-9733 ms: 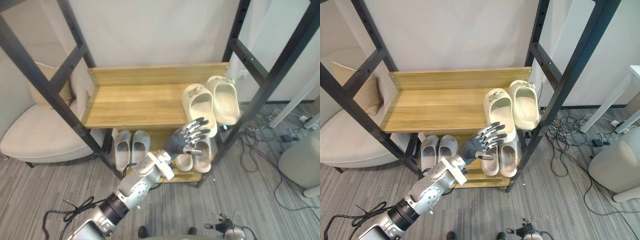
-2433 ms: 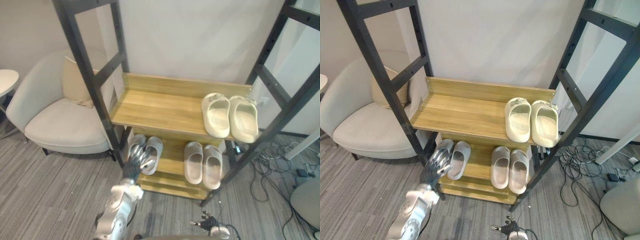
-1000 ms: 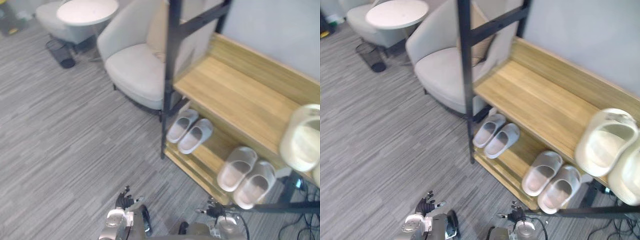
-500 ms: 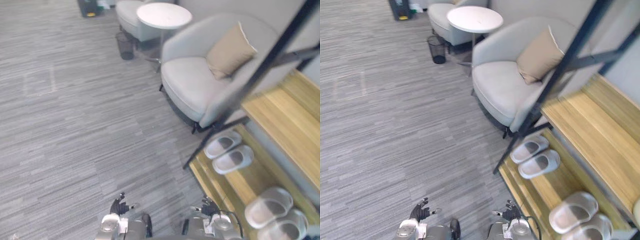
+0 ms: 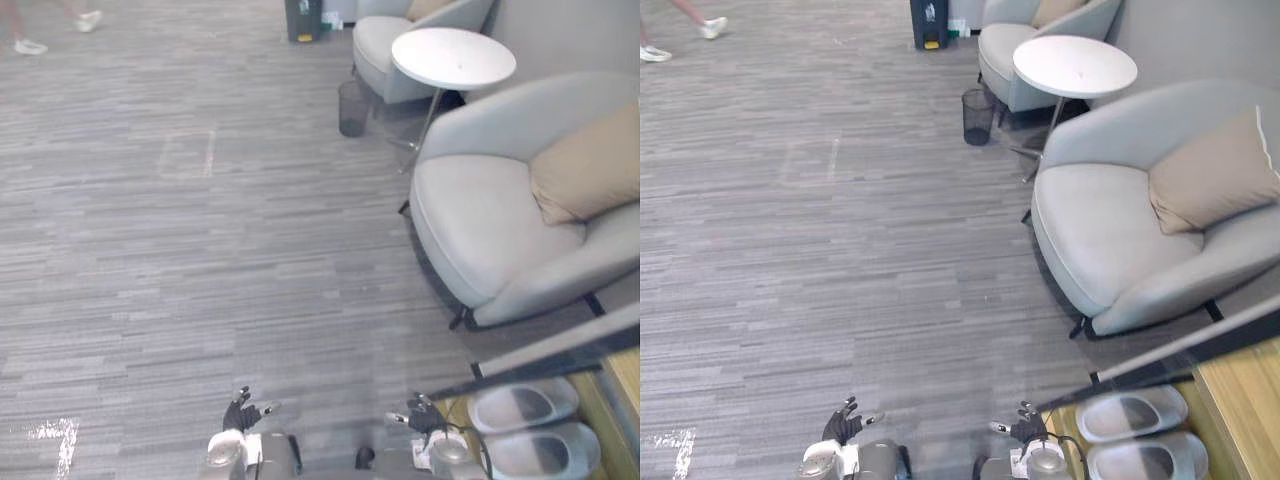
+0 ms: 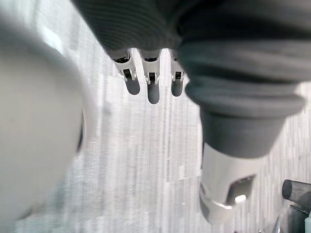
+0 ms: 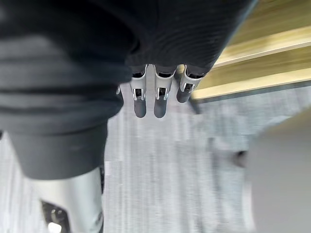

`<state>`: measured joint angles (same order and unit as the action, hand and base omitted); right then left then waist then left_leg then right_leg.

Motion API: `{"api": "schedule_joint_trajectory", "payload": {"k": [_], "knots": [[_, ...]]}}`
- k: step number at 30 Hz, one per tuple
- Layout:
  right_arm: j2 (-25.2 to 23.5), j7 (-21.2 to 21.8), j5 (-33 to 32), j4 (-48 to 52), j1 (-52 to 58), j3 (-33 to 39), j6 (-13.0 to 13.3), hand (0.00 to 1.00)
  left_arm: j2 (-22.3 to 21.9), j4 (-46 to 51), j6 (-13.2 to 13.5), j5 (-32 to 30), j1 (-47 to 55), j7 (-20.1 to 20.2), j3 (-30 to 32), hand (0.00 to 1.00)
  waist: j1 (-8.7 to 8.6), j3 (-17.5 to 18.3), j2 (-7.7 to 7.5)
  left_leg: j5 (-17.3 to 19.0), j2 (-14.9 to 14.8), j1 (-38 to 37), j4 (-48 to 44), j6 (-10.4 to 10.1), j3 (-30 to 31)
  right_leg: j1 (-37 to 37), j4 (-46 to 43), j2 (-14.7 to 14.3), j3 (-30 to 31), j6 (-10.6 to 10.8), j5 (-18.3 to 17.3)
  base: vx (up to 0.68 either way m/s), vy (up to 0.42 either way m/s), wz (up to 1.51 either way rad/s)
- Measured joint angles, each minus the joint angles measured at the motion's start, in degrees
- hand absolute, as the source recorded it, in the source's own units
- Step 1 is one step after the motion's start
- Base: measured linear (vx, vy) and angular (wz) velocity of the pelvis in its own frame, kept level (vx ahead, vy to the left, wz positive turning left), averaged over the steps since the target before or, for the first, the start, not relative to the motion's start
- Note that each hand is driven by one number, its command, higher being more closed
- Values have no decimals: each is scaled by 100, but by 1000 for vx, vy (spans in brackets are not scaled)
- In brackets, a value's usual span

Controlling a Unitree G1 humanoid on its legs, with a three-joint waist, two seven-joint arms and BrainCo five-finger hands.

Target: Organize the slippers on the shoe rack

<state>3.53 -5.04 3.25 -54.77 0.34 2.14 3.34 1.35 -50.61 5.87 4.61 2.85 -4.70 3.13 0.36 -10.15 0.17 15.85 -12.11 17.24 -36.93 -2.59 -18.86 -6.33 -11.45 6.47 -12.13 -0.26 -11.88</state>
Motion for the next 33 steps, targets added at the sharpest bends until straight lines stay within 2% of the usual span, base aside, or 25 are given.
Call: {"api": "schedule_joint_trajectory", "payload": {"k": [1, 2, 3, 4, 5, 6, 7, 9, 10, 11, 13, 14, 16, 17, 18, 19, 20, 21, 23, 24, 25, 26, 29, 31, 33], "knots": [[11, -8, -1, -8, 34, 3, -21, 0, 0, -49, 2, -5, -38, -1, -26, 0, 0, 2, 59, -585, 67, 101, 920, 88, -136, -153, 64, 76, -143, 226, -135, 352, 274, 70], [33, -25, -4, -81, 20, 24, -69, 0, 36, -118, -1, -8, -104, 5, -27, 0, 20, -32, 75, -1072, 182, 119, 1346, 185, -177, -382, 141, 139, -234, 534, -330, 359, 278, 82], [0, -20, -5, -103, 4, -5, -99, 0, 73, -138, -2, -24, -171, -9, -21, 0, 16, -32, -21, -1095, 323, 128, 1411, 230, -243, -422, 212, 250, -313, 553, -324, 354, 254, 81], [-80, -17, -5, -143, -67, -11, -111, 0, 225, -137, 5, -59, -222, -19, 2, 0, 73, -45, -115, -1082, 537, 145, 1594, 287, -246, -393, 346, 353, -348, 538, -135, 342, 233, 53], [-116, -12, 0, -149, -173, -12, -111, 0, 282, -154, -4, -77, -218, -19, 34, 0, 153, -46, -122, -1029, 596, 166, 1625, 361, -239, -373, 391, 383, -328, 585, 49, 414, 292, 39], [-129, 3, 11, -174, -267, -12, -110, 0, 363, -323, -34, -113, -179, -20, 91, 0, 205, -50, -123, -903, 686, 79, 1598, 471, -245, -396, 226, 466, -278, 746, 206, 349, 256, 22], [-123, 4, 14, -177, -279, -9, -109, 0, 362, -373, -52, -115, -131, -26, 144, 0, 232, -49, -122, -824, 766, -10, 1602, 487, -242, -406, 17, 521, -267, 826, 256, 364, 269, 47], [-111, 4, 15, -250, -213, 1, -112, 0, 345, -409, -70, -113, -22, -43, 243, 0, 199, -52, -145, -570, 1045, -516, 1763, 518, 20, -127, -1528, 793, -119, 1032, 507, 360, 264, 69], [-107, 12, 15, -248, -114, -3, -110, 0, 361, -420, -81, -114, 28, -43, 188, 0, 166, -51, -158, -465, 1183, -908, 1998, 526, 283, 366, -2969, 931, 169, 963, 848, 442, 204, 89], [-138, 46, 14, -212, -24, -13, -110, 0, 375, -474, -128, -122, 51, -45, 138, 0, 99, -41, -173, -392, 1301, -1189, 2155, 595, 480, 903, -4098, 897, 406, 776, 546, 380, 108, 91], [-117, 49, 17, -197, -49, -44, -83, 0, 414, -502, -135, -119, 80, -75, 139, 0, 31, -13, -219, -393, 1354, -1589, 2404, 593, 636, 1477, -4719, 732, 486, 565, 159, 370, 60, 64], [-97, 48, 17, -193, -42, -47, -48, 0, 417, -523, -139, -119, 95, -94, 142, 0, 0, -13, -224, -361, 1355, -1903, 2615, 641, 784, 1847, -4605, 541, 448, 330, -103, 433, 15, 65], [-44, 49, 18, -111, -39, -42, -26, 0, 375, -525, -140, -119, 72, -110, 145, 0, -80, -24, -194, -310, 1280, -2223, 2880, 603, 1036, 2331, -3774, 177, 379, 245, -306, 478, -42, 66], [-41, 52, -12, -66, -48, -1, 21, 0, 339, -530, -139, -120, 26, -115, 145, 0, -129, -45, -159, -247, 1190, -2356, 2991, 536, 1200, 2537, -2794, -85, 357, 250, -243, 423, -99, 69], [-43, 56, -79, -33, -47, 2, 38, 0, 339, -536, -136, -122, -22, -116, 147, 0, -145, -47, -162, -191, 1141, -2449, 3085, 427, 1342, 2629, -1733, -262, 422, 311, 13, 437, -139, 70], [-51, 57, -97, -31, -47, 10, 45, 0, 337, -537, -136, -125, -43, -114, 148, 0, -166, -47, -171, -144, 1135, -2521, 3106, 377, 1430, 2627, -1183, -321, 499, 320, 225, 566, -214, 78], [-64, 63, -104, -37, -40, 79, 50, 0, 317, -540, -130, -131, -69, -107, 150, 0, -231, -20, -223, 23, 1170, -2665, 3157, 269, 1597, 2627, -440, -385, 731, 250, 772, 657, -270, 85], [-63, 65, -106, -32, -39, 193, 55, 0, 214, -603, -128, -224, -69, -103, 242, 0, -294, -3, -185, 160, 1067, -2863, 3144, 169, 1766, 2523, -587, -466, 804, 61, 1212, 594, -246, 75], [-69, 56, -93, -29, -92, 311, 42, 0, 2, -603, -122, -236, -99, -87, 408, 0, -240, -22, 79, 174, 835, -2872, 2766, 117, 1737, 2446, -942, -574, 589, -105, 796, 568, -203, 41], [-69, 58, -88, -23, -92, 329, 34, 0, -37, -589, -123, -235, -95, -88, 456, 0, -242, -31, 87, 174, 810, -2799, 2529, 116, 1717, 2406, -980, -564, 548, -158, 726, 618, -199, 43], [-52, 54, -91, 2, -67, 334, -1, 0, -145, -585, -130, -234, -96, -85, 627, 0, -260, -52, 118, 148, 708, -2367, 1282, 77, 1622, 2143, -988, -570, 417, -195, 462, 596, -186, 42], [-23, 52, -93, 31, -23, 326, -23, 0, -256, -491, -134, -235, -78, -86, 821, 0, -238, -85, 180, -190, 510, -1863, -189, -208, 1533, 1743, -867, -652, 324, -261, 281, 580, -171, 37], [-45, 32, -99, 48, 26, 124, -70, 0, -289, -153, -127, -235, -34, -87, 950, 0, -53, -160, 166, -231, -297, -1000, -2407, -268, 911, 713, -495, -786, 365, -352, -70, 571, -81, -3], [-119, 30, -111, 199, 76, 96, -103, 0, -306, 23, -121, -231, -27, -83, 946, 0, 9, -181, 78, -207, -511, -542, -2506, -239, 624, 198, -157, -714, 394, -288, -210, 453, 10, 5], [-159, 34, -114, 197, 66, 59, -115, 0, -289, 109, -114, -229, -33, -80, 945, 0, 34, -184, 79, -46, -461, -94, -1916, -148, 443, -173, 82, -570, 425, -184, -289, 448, 116, -4]]}}
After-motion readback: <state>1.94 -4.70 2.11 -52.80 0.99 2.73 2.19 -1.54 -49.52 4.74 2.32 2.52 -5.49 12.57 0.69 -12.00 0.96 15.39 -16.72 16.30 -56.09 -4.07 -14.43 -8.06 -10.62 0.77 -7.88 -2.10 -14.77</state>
